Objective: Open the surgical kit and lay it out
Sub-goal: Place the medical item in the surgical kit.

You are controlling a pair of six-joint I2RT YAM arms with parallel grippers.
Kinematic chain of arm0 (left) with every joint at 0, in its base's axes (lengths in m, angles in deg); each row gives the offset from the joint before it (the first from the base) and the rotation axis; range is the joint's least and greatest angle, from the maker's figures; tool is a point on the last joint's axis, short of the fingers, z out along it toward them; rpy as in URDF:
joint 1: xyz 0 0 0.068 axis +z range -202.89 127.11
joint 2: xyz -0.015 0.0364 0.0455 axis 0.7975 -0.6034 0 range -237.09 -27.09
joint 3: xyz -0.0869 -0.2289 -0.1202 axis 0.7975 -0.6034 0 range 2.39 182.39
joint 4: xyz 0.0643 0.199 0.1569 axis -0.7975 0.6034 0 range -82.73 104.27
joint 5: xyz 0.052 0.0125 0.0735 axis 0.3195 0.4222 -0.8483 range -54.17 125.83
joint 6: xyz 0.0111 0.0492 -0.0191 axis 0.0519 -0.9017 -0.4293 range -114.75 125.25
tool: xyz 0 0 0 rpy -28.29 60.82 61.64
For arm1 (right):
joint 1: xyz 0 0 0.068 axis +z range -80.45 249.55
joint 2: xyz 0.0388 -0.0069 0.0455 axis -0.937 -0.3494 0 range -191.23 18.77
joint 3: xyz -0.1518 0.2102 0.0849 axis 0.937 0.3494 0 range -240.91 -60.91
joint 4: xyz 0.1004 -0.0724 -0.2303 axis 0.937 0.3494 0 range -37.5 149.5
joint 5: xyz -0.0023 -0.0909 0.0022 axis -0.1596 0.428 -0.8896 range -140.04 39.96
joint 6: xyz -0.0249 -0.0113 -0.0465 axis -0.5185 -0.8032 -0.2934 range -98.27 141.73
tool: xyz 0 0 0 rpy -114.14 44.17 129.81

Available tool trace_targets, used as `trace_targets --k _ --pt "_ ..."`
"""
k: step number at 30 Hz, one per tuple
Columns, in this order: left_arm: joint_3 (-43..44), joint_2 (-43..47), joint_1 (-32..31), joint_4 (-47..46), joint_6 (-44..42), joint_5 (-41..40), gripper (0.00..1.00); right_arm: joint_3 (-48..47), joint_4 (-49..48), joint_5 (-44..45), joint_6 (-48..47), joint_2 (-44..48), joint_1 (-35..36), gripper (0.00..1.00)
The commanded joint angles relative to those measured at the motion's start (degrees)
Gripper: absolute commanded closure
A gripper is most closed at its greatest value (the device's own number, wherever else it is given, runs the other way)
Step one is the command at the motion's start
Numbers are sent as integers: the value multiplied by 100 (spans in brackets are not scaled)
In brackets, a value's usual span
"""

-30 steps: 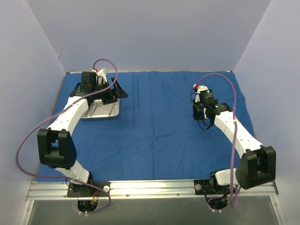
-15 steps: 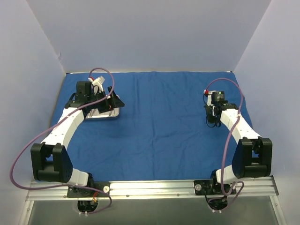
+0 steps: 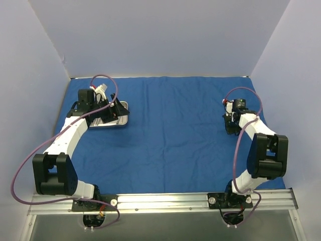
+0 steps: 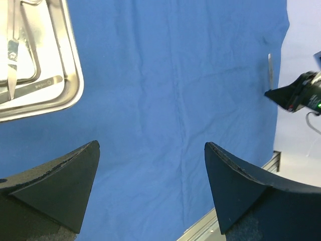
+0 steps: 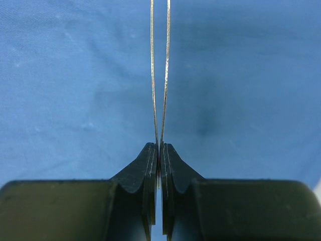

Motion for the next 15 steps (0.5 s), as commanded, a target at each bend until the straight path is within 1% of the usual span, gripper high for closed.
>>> trace_targets --k 1,7,10,12,15 --pt "85 -135 164 -208 217 94 6 -217 -120 -292 -49 -187 -11 100" --pt "-46 -214 305 -314 279 306 6 -340 -225 -521 66 -407 15 100" --pt "-108 -214 314 -384 270 384 6 -340 -234 -557 -179 -477 77 100" --pt "-117 -214 488 -393 270 394 5 -323 -260 -617 -312 -504 121 100" --pt "-161 -214 533 -437 279 429 4 -305 -296 -644 -382 -556 121 100"
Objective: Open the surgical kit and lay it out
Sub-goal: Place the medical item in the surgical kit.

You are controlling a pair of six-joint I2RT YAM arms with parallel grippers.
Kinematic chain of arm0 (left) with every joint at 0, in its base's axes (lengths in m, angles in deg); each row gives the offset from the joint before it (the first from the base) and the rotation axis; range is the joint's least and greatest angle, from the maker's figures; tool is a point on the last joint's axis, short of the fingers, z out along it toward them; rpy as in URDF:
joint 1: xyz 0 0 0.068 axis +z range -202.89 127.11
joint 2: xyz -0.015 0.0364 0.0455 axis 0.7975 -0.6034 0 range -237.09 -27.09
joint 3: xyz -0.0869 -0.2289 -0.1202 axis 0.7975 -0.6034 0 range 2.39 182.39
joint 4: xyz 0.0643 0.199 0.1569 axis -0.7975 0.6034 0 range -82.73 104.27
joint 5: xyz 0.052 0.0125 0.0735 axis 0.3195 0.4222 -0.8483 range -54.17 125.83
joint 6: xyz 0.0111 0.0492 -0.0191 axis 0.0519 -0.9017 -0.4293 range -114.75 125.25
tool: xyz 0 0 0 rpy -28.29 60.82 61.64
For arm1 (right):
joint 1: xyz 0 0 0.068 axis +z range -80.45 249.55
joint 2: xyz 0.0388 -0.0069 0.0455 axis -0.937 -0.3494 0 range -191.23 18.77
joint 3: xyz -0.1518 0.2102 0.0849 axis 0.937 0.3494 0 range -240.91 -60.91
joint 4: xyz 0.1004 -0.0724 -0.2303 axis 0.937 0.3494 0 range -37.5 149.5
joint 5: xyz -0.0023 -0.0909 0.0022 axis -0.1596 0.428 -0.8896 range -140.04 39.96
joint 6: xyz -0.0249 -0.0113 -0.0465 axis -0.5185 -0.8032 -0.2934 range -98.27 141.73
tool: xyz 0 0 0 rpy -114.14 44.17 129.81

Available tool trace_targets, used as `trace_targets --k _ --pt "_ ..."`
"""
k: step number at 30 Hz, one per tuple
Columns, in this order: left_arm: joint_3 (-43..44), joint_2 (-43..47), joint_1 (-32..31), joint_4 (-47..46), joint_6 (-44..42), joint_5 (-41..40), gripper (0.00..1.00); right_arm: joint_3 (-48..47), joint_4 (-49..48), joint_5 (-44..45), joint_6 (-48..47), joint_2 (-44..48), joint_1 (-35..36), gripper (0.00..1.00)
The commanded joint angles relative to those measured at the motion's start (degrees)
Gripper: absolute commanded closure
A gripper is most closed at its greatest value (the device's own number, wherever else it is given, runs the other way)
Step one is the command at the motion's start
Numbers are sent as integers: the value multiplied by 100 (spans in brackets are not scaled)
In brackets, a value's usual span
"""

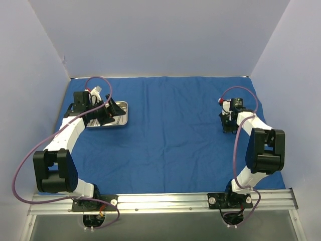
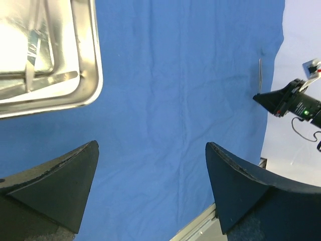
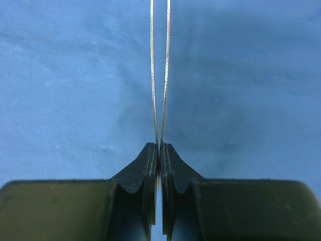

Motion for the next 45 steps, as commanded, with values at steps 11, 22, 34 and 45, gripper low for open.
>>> trace_targets --k 11,22,34,45 --pt "-109 -59 230 -326 17 42 6 -597 14 1 -473 -670 33 100" --pt "-82 -41 265 -203 -177 -3 6 -800 41 440 -1000 -706 332 100" --pt "-267 11 441 -308 -62 173 0 -950 24 458 -1010 -1075 464 93" --pt "-13 -199 617 140 -62 -380 6 -800 -117 608 -510 -663 517 59"
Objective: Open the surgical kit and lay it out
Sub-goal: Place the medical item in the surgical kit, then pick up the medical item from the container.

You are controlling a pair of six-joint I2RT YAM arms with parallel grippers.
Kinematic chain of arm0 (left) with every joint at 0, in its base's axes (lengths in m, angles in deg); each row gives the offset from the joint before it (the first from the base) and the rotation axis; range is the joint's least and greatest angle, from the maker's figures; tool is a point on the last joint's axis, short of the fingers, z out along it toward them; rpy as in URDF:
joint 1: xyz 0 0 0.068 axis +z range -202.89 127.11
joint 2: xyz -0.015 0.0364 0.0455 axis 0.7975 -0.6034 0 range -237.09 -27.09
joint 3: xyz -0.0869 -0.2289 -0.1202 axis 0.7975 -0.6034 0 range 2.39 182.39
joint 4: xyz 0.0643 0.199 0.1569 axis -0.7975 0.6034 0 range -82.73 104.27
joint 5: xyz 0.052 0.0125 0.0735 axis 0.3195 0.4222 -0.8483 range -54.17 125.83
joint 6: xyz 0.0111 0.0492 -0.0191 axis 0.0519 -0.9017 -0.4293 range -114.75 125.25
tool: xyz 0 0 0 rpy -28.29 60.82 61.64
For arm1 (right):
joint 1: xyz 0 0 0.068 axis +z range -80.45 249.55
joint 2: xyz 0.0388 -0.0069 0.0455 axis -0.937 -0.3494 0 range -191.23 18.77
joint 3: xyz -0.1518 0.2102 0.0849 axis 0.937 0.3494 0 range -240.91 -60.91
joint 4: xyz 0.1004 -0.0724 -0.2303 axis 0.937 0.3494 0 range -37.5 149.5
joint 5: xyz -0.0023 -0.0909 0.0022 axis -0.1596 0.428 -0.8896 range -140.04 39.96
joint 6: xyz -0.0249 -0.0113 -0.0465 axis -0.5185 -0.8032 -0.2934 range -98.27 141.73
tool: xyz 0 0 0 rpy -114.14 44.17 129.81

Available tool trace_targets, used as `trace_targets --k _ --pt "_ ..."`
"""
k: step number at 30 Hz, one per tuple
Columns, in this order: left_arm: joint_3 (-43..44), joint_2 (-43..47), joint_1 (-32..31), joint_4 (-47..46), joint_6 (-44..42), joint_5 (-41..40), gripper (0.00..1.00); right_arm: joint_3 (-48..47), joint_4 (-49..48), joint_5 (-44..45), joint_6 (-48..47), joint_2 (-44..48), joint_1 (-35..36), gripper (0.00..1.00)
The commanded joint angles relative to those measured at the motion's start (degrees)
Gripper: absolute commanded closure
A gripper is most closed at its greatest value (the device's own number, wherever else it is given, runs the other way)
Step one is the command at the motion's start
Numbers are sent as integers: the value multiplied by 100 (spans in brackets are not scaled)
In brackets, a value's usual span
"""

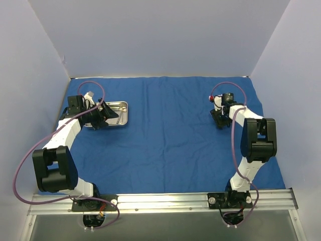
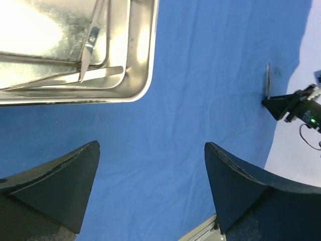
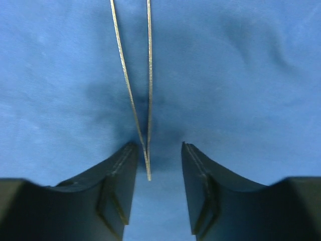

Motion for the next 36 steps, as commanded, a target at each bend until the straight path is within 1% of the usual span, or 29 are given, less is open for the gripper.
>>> trace_targets --k 1,2,5,7,8,9,10,11,13,14,15,16,17,18,19,20,21,22,26,29,36 --pt "366 -158 35 195 -69 -293 6 17 104 72 420 476 45 57" --pt "436 -228 35 265 -95 -328 6 9 43 72 551 729 132 54" --pt "682 -466 35 450 -218 -381 6 -210 173 220 1193 1196 334 52" --pt "796 -615 35 573 -332 -442 3 -508 314 353 1483 1364 667 51" --pt "936 -711 35 660 -446 -573 1 -606 436 458 1536 1504 790 50" --pt "1016 -764 27 713 -508 -670 0 -694 472 459 1589 1558 1018 50" --pt "1121 -835 27 801 -595 -776 5 -903 507 485 1703 1593 1125 49" --pt "1375 -992 27 993 -788 -872 8 -1027 734 494 2026 1585 1213 49" --pt "1683 -1186 27 1222 -999 -1250 10 -1291 1120 328 2466 1410 1292 49" --pt "2024 -1387 35 1441 -1096 -1364 11 -1553 1262 57 2921 1339 1293 50" --pt "2201 -1493 35 1565 -1323 -1705 15 -1660 1385 -485 3013 1278 1319 52" --pt "2386 -1608 35 1662 -1421 -1874 16 -1731 1474 -708 3057 1216 1432 55" --pt "2571 -1852 35 1863 -1518 -1997 18 -1775 1562 -754 3110 1242 1546 58" --pt "2955 -1985 35 1952 -1754 -2120 21 -1741 1562 -606 3093 1294 1687 58" --pt "3142 -2126 35 2031 -1878 -2295 24 -1671 1458 -518 3032 1451 1932 58" --pt "3344 -2414 35 2206 -2001 -2367 27 -1592 1387 -447 2988 1557 2030 58" --pt "3703 -2556 35 2295 -2229 -2533 30 -1382 1317 -412 2944 1645 2092 58" --pt "3871 -2723 27 2383 -2318 -2787 35 -1258 1186 -464 2943 1750 2136 58" --pt "4549 -3505 18 2708 -2652 -3149 39 -783 957 -648 3048 2155 2145 58" --pt "4953 -3936 -9 2857 -2714 -3412 41 -563 859 -736 3137 2270 2154 58" --pt "5305 -4368 -44 2849 -2732 -3712 44 -528 868 -684 3040 2314 2128 59"
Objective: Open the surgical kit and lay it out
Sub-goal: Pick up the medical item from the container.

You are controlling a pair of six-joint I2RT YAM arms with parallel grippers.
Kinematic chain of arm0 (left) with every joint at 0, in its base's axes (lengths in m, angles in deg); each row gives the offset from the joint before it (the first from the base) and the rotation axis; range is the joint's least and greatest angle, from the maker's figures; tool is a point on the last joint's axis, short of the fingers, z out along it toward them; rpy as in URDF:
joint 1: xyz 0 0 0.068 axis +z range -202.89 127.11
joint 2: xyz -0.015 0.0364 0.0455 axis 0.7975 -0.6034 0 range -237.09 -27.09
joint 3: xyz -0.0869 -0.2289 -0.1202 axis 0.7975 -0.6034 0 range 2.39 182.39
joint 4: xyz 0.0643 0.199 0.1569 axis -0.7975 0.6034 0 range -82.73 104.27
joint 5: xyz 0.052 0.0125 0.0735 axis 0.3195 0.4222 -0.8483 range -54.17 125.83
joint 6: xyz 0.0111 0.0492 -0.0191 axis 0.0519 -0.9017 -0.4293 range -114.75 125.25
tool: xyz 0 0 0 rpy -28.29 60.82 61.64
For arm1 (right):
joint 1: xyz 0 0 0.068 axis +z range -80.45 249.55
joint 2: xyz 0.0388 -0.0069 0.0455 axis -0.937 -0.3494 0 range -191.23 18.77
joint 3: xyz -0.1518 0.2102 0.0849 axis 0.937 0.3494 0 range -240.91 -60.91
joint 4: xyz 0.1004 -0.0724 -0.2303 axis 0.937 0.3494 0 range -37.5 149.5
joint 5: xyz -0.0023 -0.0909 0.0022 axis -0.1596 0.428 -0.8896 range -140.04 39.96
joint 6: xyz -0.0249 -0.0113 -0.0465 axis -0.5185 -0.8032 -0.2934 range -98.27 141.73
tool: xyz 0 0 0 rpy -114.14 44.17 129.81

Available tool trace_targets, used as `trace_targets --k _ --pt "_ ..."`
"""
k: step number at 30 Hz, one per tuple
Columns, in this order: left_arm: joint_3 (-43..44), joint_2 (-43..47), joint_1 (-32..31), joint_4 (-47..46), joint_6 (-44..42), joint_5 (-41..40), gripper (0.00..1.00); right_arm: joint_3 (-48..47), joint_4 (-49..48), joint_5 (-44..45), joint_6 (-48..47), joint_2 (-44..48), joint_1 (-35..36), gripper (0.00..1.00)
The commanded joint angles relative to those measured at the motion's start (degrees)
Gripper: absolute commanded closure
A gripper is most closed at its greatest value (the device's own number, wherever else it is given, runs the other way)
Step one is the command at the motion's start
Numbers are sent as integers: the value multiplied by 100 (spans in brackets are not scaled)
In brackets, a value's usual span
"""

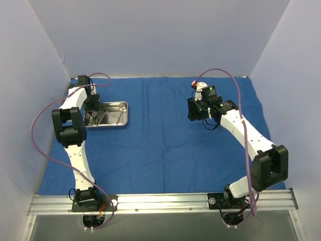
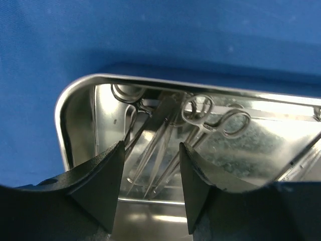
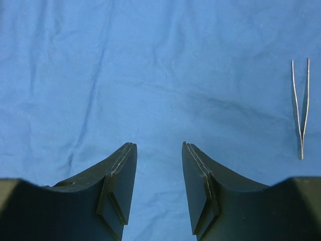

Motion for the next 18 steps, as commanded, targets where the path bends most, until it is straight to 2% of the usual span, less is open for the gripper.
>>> trace_targets --k 1,5,9,13,18 --pt "464 -106 -26 150 -129 -287 45 6 -61 -13 11 253 -25 59" --pt "544 -299 -53 194 -111 -287 49 23 -26 -13 19 227 -25 59" --pt "448 -326 -53 141 -76 -252 65 23 27 -4 37 192 -25 59" --pt "315 -309 -53 45 -94 -199 68 32 45 49 37 192 -17 59" --pt "324 -239 -53 88 -76 -112 85 41 36 93 81 244 -25 59"
